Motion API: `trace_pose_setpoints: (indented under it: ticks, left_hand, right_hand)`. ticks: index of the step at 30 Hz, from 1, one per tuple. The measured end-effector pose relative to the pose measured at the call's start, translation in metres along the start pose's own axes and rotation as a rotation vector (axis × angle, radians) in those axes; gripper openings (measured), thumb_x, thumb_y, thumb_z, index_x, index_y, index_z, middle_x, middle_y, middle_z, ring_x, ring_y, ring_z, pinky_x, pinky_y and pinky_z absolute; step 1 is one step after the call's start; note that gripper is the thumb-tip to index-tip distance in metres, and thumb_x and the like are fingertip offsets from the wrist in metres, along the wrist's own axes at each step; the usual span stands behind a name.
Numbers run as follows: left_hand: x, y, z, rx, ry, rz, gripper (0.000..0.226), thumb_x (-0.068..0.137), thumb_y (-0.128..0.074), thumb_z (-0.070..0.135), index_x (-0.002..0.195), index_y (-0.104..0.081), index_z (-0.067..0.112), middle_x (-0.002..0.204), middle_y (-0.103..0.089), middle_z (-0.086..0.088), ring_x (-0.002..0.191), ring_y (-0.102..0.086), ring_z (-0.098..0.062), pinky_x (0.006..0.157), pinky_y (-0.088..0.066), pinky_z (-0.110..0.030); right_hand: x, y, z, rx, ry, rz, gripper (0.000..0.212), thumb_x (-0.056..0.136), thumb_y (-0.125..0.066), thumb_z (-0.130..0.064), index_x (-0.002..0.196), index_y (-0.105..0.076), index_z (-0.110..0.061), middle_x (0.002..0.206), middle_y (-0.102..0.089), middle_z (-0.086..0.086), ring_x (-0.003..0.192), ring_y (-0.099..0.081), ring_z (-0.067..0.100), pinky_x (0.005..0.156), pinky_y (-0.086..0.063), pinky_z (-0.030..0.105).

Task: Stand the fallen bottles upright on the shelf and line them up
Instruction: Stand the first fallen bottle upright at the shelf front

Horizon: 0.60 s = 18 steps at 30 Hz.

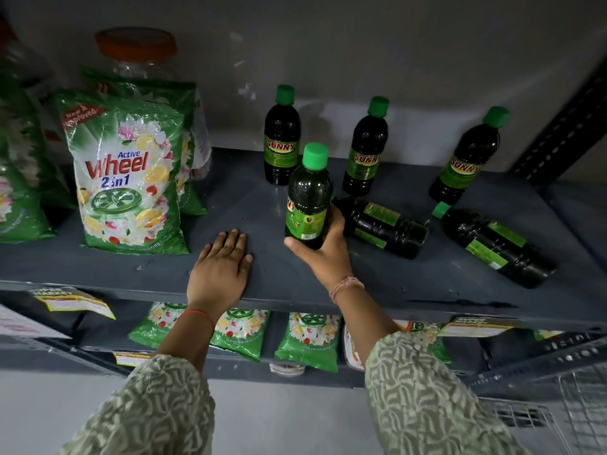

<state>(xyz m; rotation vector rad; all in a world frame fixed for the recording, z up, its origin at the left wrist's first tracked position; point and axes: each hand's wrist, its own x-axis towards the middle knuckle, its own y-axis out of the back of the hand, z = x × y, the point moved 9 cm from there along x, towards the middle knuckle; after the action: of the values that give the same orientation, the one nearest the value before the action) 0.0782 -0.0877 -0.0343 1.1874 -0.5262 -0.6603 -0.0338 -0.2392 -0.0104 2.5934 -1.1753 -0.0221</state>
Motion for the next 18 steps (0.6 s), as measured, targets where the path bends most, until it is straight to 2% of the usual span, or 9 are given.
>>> trace_pose_setpoints:
  ticks: [1,3,5,7,9,11,13,15,18]
  left_hand:
    - [0.0,0.0,0.0,0.0,0.0,0.001,0.053,0.094,-0.021,0.036,0.142,-0.023,0.015,0.155,-0.022,-0.003,0.144,-0.014,-0.019,0.118,-0.01,-0.035]
    - [0.0,0.0,0.0,-0.005,-0.004,0.002,0.053,0.093,-0.02,0.036,0.142,-0.023,0.015,0.155,-0.022,-0.003,0.144,-0.014,-0.019,0.118,-0.01,-0.035]
    - [0.001,-0.001,0.0,-0.004,-0.004,-0.008,0.05,0.096,-0.026,0.033,0.142,-0.022,0.015,0.155,-0.021,-0.002,0.144,-0.013,-0.018,0.118,-0.009,-0.035]
    - [0.001,-0.002,-0.001,-0.004,-0.002,-0.008,0.05,0.096,-0.028,0.031,0.142,-0.022,0.016,0.155,-0.021,-0.002,0.144,-0.013,-0.018,0.118,-0.009,-0.035]
    - [0.001,-0.002,-0.001,0.003,-0.002,-0.004,0.05,0.096,-0.025,0.033,0.142,-0.023,0.015,0.155,-0.021,-0.002,0.144,-0.014,-0.019,0.118,-0.01,-0.036]
    - [0.001,-0.001,-0.001,0.015,-0.005,0.0,0.056,0.091,-0.017,0.038,0.142,-0.025,0.015,0.154,-0.024,-0.002,0.144,-0.016,-0.02,0.118,-0.012,-0.037]
    - [0.0,0.0,0.0,0.022,-0.005,0.001,0.064,0.084,-0.014,0.04,0.141,-0.026,0.015,0.154,-0.024,-0.003,0.144,-0.017,-0.02,0.117,-0.013,-0.037]
    - [0.001,0.0,0.0,0.026,-0.007,0.003,0.065,0.083,-0.014,0.04,0.141,-0.026,0.014,0.154,-0.025,-0.003,0.144,-0.017,-0.021,0.117,-0.014,-0.038]
    - [0.001,0.0,0.0,0.033,-0.008,0.003,0.065,0.083,-0.014,0.041,0.141,-0.026,0.015,0.154,-0.024,-0.003,0.144,-0.017,-0.02,0.117,-0.014,-0.037]
  right_hand:
    - [0.001,-0.001,0.002,-0.044,0.009,0.027,0.1,0.056,-0.084,-0.036,0.134,-0.026,-0.014,0.134,-0.041,0.007,0.124,-0.041,0.018,0.106,-0.037,0.036]
    - [0.0,0.0,0.0,-0.133,0.022,0.082,0.097,0.053,-0.086,-0.036,0.129,-0.031,-0.011,0.132,-0.038,0.011,0.123,-0.038,0.023,0.105,-0.037,0.036]
    - [0.001,0.004,0.003,-0.091,-0.002,0.097,0.077,0.056,-0.085,-0.024,0.115,-0.037,-0.013,0.118,-0.049,0.007,0.111,-0.049,0.024,0.098,-0.045,0.038]
    - [0.002,0.008,0.009,-0.004,-0.062,0.045,0.057,0.065,-0.079,-0.007,0.103,-0.037,-0.014,0.101,-0.057,0.001,0.099,-0.055,0.02,0.089,-0.049,0.027]
    - [0.006,0.008,0.013,0.057,-0.101,-0.044,0.048,0.074,-0.066,0.007,0.109,-0.038,-0.01,0.112,-0.061,0.011,0.103,-0.054,0.019,0.094,-0.046,0.023]
    - [0.009,0.009,0.018,0.082,-0.118,-0.091,0.05,0.081,-0.053,0.013,0.125,-0.036,-0.003,0.13,-0.052,0.02,0.115,-0.048,0.017,0.106,-0.037,0.032]
    - [0.009,0.011,0.021,0.092,-0.124,-0.087,0.048,0.087,-0.046,0.008,0.133,-0.035,-0.004,0.136,-0.047,0.016,0.123,-0.044,0.017,0.107,-0.034,0.031]
    - [0.009,0.012,0.021,0.07,-0.116,-0.056,0.045,0.09,-0.051,-0.009,0.134,-0.039,-0.011,0.133,-0.051,0.011,0.124,-0.047,0.021,0.108,-0.036,0.039]
    - [0.007,0.009,0.013,-0.01,-0.072,-0.012,0.072,0.068,-0.076,-0.032,0.128,-0.041,-0.017,0.128,-0.052,0.007,0.119,-0.049,0.021,0.104,-0.041,0.039]
